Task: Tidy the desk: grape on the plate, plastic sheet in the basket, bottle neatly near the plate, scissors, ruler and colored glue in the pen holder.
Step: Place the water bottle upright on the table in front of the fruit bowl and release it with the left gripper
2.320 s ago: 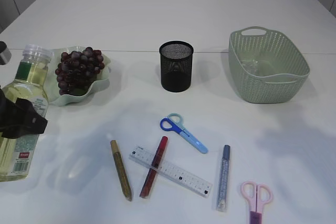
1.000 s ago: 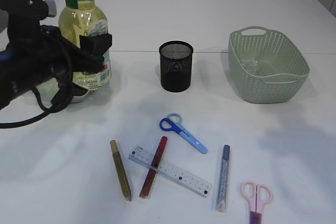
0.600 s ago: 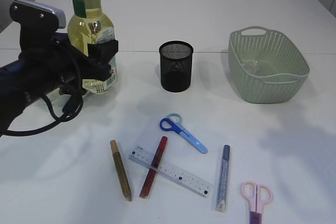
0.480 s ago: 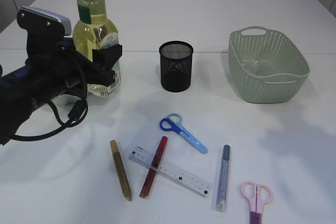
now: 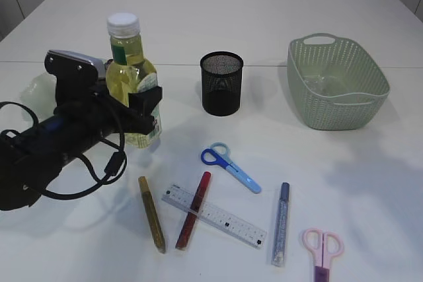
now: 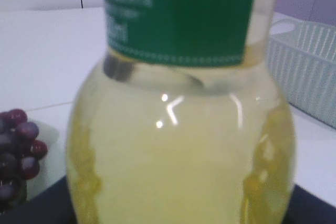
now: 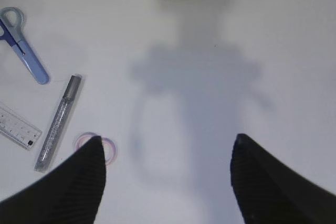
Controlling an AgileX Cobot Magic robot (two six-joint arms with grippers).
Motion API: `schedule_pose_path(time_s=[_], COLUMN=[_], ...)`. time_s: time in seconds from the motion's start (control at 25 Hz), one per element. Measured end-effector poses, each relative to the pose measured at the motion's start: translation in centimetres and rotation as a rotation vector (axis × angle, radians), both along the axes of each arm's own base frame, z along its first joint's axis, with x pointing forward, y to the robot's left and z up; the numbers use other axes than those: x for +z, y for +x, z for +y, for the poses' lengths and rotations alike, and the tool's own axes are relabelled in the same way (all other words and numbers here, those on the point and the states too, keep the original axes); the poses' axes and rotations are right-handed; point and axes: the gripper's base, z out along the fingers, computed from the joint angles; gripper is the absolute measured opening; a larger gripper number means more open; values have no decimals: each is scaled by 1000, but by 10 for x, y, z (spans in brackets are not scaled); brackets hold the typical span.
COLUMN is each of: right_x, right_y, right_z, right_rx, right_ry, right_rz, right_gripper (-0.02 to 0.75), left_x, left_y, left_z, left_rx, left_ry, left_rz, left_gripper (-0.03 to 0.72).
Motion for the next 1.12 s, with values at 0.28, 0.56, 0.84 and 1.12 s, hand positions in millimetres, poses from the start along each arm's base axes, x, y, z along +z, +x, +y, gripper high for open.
schedule_pose_path(time_s=[0.28, 0.56, 0.84, 1.12], right_x=[-4, -4, -4, -4], right_y=[4, 4, 4, 5], right_z=[0, 0, 0, 0], right_rx=[0, 0, 0, 0], right_ry=[-1, -1, -2, -1], right_rz=[16, 16, 19, 17], right_gripper=[575, 575, 575, 575], left_x=[-23, -42, -46, -52], left_y=[2, 7, 12, 19], left_z=[4, 14, 12, 8], left_rx=[35, 78, 78, 71], left_ry=[13, 9, -4, -17], left_rz=[66, 122, 99, 69], left_gripper=[453, 453, 452, 452])
